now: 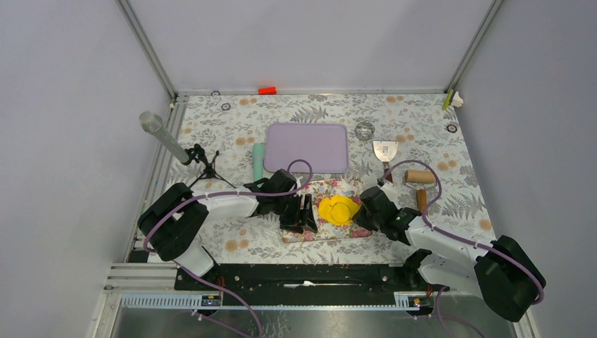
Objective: Roll out the dumpling wrappers from the dough
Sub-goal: Remove the dumpling wrapper from the work surface.
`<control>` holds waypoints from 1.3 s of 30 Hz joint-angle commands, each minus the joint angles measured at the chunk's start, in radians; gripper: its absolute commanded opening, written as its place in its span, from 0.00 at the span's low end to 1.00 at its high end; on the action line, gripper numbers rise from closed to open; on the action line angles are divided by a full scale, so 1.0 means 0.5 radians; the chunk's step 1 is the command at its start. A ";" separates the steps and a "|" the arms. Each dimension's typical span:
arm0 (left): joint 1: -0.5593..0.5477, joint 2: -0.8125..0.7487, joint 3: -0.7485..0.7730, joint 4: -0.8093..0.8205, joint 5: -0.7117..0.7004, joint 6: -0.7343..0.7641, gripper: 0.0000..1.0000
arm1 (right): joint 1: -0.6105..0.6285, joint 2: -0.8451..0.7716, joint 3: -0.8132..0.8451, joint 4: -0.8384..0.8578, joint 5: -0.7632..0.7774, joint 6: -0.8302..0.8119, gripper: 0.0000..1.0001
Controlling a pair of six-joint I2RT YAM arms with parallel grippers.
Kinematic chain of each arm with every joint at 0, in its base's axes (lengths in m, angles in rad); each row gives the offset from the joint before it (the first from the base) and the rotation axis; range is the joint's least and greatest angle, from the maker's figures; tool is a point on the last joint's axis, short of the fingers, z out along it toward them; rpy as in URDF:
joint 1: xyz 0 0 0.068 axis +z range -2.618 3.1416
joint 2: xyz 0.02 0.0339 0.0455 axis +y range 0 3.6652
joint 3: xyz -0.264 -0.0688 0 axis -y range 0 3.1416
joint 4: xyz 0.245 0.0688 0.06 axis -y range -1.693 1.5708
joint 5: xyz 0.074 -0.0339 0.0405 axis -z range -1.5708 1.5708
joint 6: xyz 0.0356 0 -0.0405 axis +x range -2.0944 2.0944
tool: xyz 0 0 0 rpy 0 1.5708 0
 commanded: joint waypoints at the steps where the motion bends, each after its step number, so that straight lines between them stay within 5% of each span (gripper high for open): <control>1: -0.013 0.158 -0.149 -0.396 -0.371 0.172 0.66 | -0.090 0.036 0.090 -0.085 0.280 -0.143 0.13; 17: -0.044 0.173 -0.141 -0.405 -0.364 0.184 0.65 | -0.186 0.062 0.300 -0.046 0.163 -0.340 0.15; 26: -0.045 0.166 -0.128 -0.421 -0.372 0.182 0.65 | -0.186 -0.181 0.203 -0.178 -0.011 -0.211 0.36; 39: -0.045 0.173 -0.118 -0.435 -0.359 0.191 0.64 | -0.186 -0.387 0.006 -0.187 0.108 -0.011 0.35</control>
